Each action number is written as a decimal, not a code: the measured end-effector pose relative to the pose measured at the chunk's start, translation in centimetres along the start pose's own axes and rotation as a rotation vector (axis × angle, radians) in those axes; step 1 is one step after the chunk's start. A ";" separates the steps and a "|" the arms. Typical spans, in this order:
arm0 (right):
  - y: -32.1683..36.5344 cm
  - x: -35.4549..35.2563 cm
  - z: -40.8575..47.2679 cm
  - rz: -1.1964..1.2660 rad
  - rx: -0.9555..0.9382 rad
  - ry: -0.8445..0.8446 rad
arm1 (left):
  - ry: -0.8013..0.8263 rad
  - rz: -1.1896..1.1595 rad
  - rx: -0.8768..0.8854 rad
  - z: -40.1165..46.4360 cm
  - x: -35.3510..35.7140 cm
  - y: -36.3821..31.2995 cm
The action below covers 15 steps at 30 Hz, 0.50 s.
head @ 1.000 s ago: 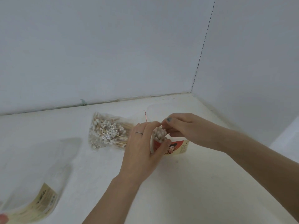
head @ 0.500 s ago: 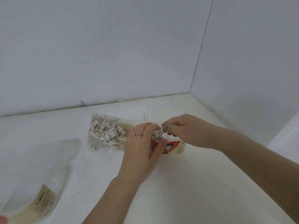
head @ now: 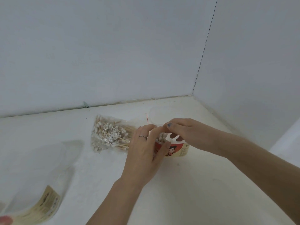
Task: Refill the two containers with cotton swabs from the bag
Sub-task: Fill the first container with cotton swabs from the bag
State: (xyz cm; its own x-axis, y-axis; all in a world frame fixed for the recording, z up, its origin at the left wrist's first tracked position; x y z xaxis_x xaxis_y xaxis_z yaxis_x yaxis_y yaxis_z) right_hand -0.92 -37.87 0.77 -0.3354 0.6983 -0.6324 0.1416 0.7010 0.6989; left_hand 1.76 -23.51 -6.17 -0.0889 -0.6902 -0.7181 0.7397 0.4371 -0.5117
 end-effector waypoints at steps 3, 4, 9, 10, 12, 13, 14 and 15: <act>-0.4 -0.3 -0.3 -0.046 0.014 -0.028 | 0.007 0.014 -0.036 0.1 0.1 0.3; -0.4 -0.4 -0.4 -0.060 0.023 -0.024 | -0.001 0.016 -0.042 0.0 0.1 0.4; 0.3 -0.2 0.0 -0.139 0.090 0.144 | -0.010 0.004 -0.037 0.1 0.1 0.4; 0.4 -0.1 0.2 -0.152 0.108 0.180 | -0.001 0.005 -0.034 0.1 0.1 0.5; 0.4 0.1 0.4 -0.168 0.134 0.233 | 0.004 0.019 -0.029 0.2 0.1 0.5; 0.4 0.1 0.4 -0.160 0.139 0.244 | 0.002 0.024 -0.029 0.2 0.1 0.5; 0.4 0.0 0.4 -0.145 0.139 0.245 | 0.001 0.025 -0.031 0.2 0.1 0.5; 0.4 -0.1 0.3 -0.131 0.138 0.239 | -0.001 0.027 -0.035 0.1 0.1 0.5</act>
State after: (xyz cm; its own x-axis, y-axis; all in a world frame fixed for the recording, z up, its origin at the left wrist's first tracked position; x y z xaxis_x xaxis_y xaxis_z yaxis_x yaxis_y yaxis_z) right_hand -0.54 -37.63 0.96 -0.5668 0.5580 -0.6061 0.2021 0.8074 0.5543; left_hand 2.22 -23.41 -6.43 -0.0692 -0.6784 -0.7314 0.7177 0.4754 -0.5088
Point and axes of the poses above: each hand's wrist, its own z-axis towards the middle knuckle, its own x-axis out of the palm, y = z × x, the point moved 5 cm from there along z, towards the middle knuckle, and after that the axes turned 13 degrees about y, right-handed, at the moved point
